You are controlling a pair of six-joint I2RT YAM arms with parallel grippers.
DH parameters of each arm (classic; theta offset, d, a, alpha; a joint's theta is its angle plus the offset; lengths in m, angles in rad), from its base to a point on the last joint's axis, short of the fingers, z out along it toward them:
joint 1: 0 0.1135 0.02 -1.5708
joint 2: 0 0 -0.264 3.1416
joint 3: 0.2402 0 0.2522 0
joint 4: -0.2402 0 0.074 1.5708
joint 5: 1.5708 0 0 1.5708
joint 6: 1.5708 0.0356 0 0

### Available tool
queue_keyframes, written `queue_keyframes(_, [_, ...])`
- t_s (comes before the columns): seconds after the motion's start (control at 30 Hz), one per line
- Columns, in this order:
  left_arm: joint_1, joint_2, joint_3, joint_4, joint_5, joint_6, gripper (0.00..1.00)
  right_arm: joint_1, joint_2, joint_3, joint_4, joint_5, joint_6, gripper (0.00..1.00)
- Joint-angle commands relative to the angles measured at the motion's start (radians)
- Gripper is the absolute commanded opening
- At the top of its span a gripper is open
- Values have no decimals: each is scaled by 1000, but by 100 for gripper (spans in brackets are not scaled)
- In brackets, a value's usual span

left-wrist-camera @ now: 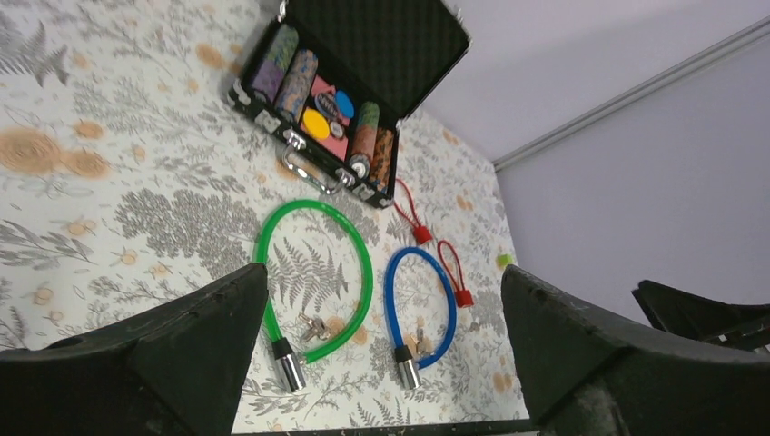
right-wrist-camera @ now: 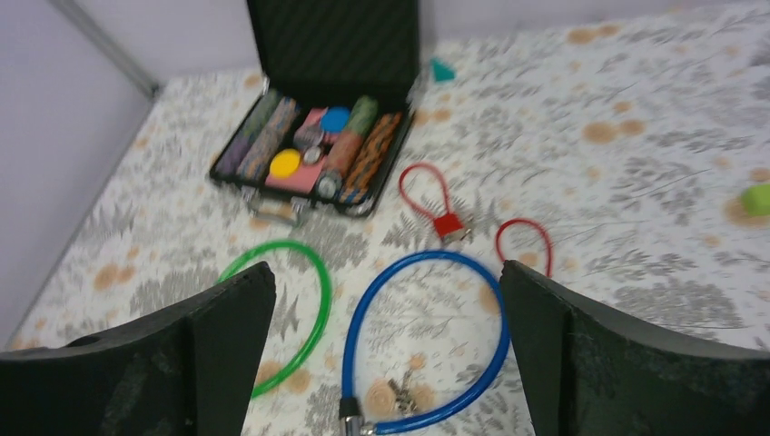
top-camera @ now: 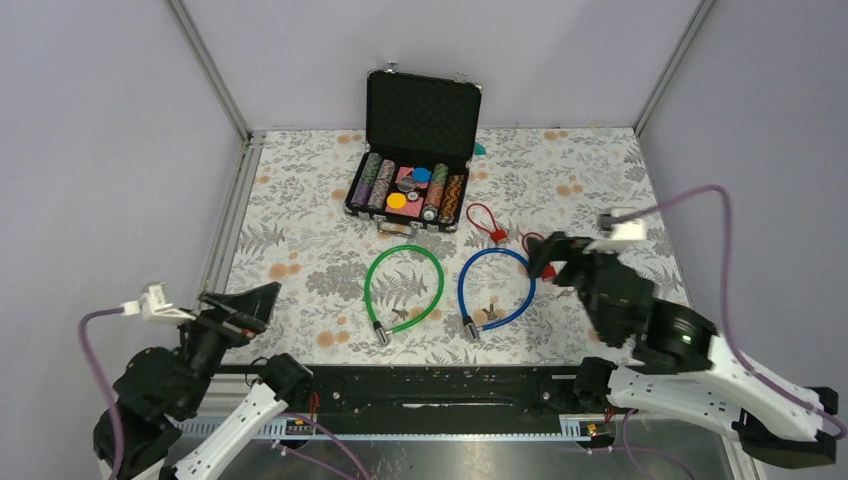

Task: Lock with the key
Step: Reset both arms

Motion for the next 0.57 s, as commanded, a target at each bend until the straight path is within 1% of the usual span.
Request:
queue_keyframes(0.0, [4, -67, 97, -86, -69, 93, 99, -4, -160, 13, -74, 244, -89, 100])
queue_keyframes(0.1, [4, -135, 135, -92, -81, 111, 99, -4, -277, 23, -90, 295, -104, 99])
queue_keyframes(0.27, [4, -180, 167, -91, -72, 127, 99, -4, -418, 31, -98, 331, -125, 99])
queue_keyframes(0.53, [8, -186, 174, -98, -81, 148, 99, -3, -490, 29, -136, 357, -116, 100])
